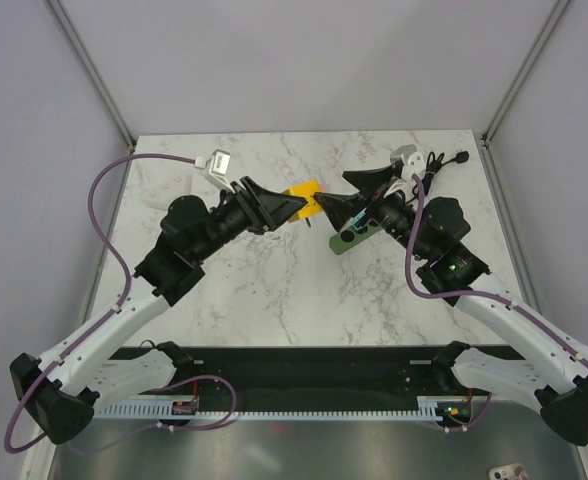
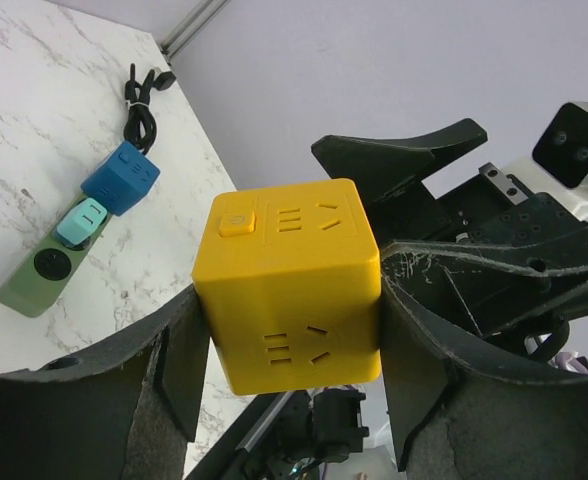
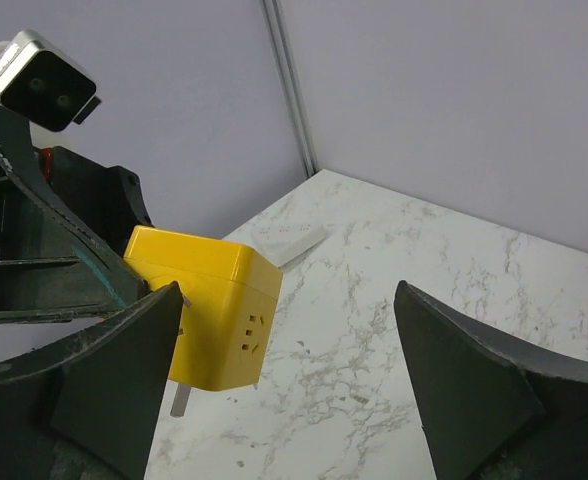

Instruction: Insert the plug

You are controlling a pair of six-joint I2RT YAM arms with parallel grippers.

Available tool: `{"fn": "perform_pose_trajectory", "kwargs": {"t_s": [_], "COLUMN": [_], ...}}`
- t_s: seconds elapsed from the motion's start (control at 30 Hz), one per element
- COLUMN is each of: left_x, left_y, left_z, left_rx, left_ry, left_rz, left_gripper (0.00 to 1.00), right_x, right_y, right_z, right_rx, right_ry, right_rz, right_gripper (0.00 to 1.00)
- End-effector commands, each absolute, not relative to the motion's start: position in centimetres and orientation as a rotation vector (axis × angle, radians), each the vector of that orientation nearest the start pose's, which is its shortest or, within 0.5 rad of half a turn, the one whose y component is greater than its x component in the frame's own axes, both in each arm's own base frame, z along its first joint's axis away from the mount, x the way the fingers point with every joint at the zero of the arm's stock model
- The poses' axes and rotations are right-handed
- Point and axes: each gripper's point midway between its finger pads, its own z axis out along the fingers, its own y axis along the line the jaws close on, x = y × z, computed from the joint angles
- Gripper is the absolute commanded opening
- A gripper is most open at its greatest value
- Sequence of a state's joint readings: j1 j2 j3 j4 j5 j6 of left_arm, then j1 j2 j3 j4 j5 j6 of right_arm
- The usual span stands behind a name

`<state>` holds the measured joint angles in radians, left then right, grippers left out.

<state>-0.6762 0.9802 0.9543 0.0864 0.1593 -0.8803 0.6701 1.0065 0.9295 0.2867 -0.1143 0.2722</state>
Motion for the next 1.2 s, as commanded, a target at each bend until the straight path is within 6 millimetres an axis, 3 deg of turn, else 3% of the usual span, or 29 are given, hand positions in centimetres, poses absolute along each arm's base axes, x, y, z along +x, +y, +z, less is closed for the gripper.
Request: {"fn": "perform_pose_trajectory", "kwargs": {"t_s": [0.0,0.1,0.13,0.17,0.2,0.23,0.3,0.43,0.6,0.7,0.8,0.9,1.03,1.17], "left_x": [23.5,22.4,22.4,22.0,22.1,22.0,22.1,22.7,21.3,21.5,21.4,22.2,23.6,23.5], "left_y": [-27.7,-27.8,-27.7,-27.6,-27.4,-27.3,-27.3,-27.6,-28.3,-28.2,-28.2,-28.0,-27.4,-27.2], "left_z": [41.0,41.7,41.6,41.6,41.5,41.3,40.5,39.5,39.9,39.7,38.8,38.3,39.6,40.8], "left_rx": [0.1,0.257,0.324,0.369,0.425,0.459,0.524,0.528,0.66,0.701,0.774,0.722,0.493,0.33], "left_ry": [1.517,1.411,1.375,1.35,1.312,1.296,1.273,1.302,1.222,1.2,1.169,1.233,1.334,1.379], "left_rz": [-1.38,-1.342,-1.281,-1.261,-1.199,-1.169,-1.098,-1.089,-1.1,-1.039,-0.982,-0.974,-1.053,-1.177], "left_gripper": [0.02,0.02,0.02,0.02,0.02,0.02,0.02,0.02,0.02,0.02,0.02,0.02,0.02,0.02], "right_x": [27.1,27.8,28.1,28.7,28.6,28.4,27.8,26.7,27.0,27.0,26.3,26.0,26.2,26.4], "right_y": [25.5,24.6,24.4,23.9,24.1,24.3,25.4,26.0,24.1,24.4,25.1,25.1,24.4,24.0], "right_z": [41.2,42.5,41.0,42.6,42.3,40.7,41.7,41.1,41.2,41.9,41.1,40.9,39.9,40.8], "right_rx": [-0.386,-0.288,-0.268,-0.21,-0.187,-0.204,-0.227,-0.257,-0.17,-0.177,-0.217,-0.23,-0.231,-0.216], "right_ry": [1.294,1.354,1.458,1.473,1.533,1.63,1.667,1.732,1.786,1.81,1.884,1.891,1.886,1.83], "right_rz": [0.844,0.832,0.817,0.801,0.816,0.806,0.88,0.925,0.838,0.843,0.87,0.879,0.829,0.824], "right_gripper": [0.95,0.95,0.95,0.95,0.95,0.95,0.95,0.97,0.98,0.98,0.97,0.97,0.97,0.97]}}
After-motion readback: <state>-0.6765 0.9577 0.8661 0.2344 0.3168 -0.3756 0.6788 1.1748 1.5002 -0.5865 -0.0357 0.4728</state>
